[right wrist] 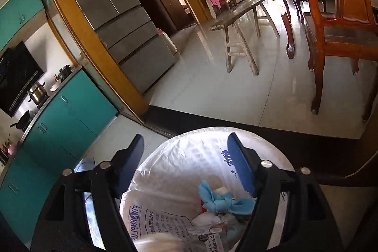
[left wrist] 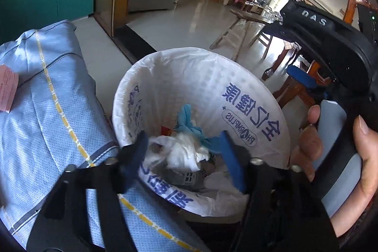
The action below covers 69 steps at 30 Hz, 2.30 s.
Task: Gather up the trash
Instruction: 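Move both tools over the bin and open them to drop tissue and cloth, then grasp the pink wipes pack with the right tool while the left tool returns to the table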
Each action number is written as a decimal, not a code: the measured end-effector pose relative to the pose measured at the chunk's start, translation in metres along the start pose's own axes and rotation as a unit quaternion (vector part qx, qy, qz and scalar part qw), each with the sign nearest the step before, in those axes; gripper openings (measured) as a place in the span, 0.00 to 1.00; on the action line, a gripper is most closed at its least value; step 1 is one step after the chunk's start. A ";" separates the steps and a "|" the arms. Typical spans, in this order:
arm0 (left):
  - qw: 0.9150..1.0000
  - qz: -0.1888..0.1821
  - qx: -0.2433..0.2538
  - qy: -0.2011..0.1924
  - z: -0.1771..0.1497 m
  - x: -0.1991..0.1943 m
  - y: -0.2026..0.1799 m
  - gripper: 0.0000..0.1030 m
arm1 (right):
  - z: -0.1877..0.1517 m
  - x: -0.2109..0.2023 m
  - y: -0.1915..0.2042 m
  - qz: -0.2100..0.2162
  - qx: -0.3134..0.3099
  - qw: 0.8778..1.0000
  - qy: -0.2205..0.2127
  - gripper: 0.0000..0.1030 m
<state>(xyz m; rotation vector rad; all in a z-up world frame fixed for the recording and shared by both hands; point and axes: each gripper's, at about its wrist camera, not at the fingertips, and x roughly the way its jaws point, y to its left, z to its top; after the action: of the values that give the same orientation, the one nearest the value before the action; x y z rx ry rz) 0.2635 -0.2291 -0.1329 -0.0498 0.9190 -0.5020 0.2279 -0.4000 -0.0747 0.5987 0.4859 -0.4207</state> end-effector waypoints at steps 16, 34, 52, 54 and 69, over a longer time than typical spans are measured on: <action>0.917 0.330 -0.185 -0.123 -0.029 -0.151 0.176 0.87 | -0.044 0.018 0.098 0.095 -0.163 0.979 0.075 0.76; 0.914 0.325 -0.227 -0.084 -0.094 -0.199 0.223 0.87 | -0.207 0.042 0.342 0.357 -0.475 0.766 0.246 0.84; 0.906 0.322 -0.252 -0.106 -0.109 -0.216 0.226 0.88 | -0.204 -0.005 0.286 0.349 -0.529 0.732 0.250 0.30; 0.905 0.320 -0.254 -0.116 -0.110 -0.218 0.227 0.88 | -0.193 -0.005 0.281 0.352 -0.512 0.740 0.255 0.29; 0.922 0.273 -0.252 -0.105 -0.056 -0.162 0.236 0.92 | -0.156 0.029 0.240 0.305 -0.424 0.791 0.320 0.54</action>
<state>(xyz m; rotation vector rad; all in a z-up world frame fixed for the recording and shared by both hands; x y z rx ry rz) 0.2327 0.0599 -0.1050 -0.3009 0.7870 0.2654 0.3243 -0.1296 -0.1000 -0.0380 1.0067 0.6529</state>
